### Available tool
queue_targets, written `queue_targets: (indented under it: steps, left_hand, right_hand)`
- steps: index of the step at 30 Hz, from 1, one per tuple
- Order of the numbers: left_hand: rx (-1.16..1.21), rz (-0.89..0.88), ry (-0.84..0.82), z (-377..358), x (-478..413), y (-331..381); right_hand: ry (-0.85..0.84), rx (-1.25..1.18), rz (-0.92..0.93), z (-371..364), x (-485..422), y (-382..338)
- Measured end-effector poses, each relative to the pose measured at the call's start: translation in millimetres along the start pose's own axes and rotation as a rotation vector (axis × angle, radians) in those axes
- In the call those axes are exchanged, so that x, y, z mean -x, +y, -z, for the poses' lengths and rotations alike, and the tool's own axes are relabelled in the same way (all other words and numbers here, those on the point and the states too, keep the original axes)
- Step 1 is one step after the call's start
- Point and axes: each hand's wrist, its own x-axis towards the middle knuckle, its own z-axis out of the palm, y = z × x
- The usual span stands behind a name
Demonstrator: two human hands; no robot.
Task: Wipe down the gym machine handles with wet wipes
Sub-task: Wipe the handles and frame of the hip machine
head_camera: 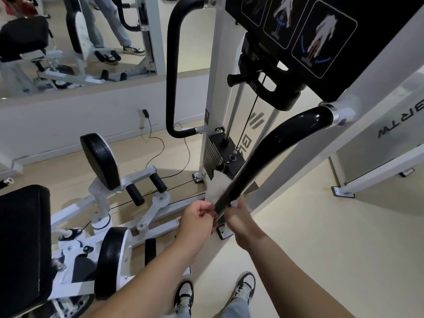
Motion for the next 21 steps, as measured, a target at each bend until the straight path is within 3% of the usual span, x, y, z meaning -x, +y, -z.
queue_targets:
  steps: [3,9,12,14,17,21]
  left_hand:
    - [-0.013,0.007,0.003,3.8,0.1,-2.8]
    - [0.019,0.021,0.041,12.6,-7.3,-10.6]
    - [0.023,0.023,0.011,6.0,-3.8,-15.8]
    - [0.022,0.015,-0.009,1.6,-0.7,-19.9]
    - [0.02,0.022,-0.026,0.5,4.3,-24.3]
    - [0.012,0.031,-0.004,13.7,8.9,-25.9]
  right_hand:
    - [-0.091,0.077,0.011,-0.3,-8.3,6.9]
    - [0.166,-0.188,0.287,23.8,24.2,-70.4]
    - [0.165,-0.087,0.226,17.8,18.2,-55.2]
    - [0.069,-0.054,0.17,7.7,7.9,-22.6]
    - [-0.077,0.086,0.014,4.5,-8.2,23.7]
    - [-0.121,0.34,-0.207,19.2,-6.7,65.6]
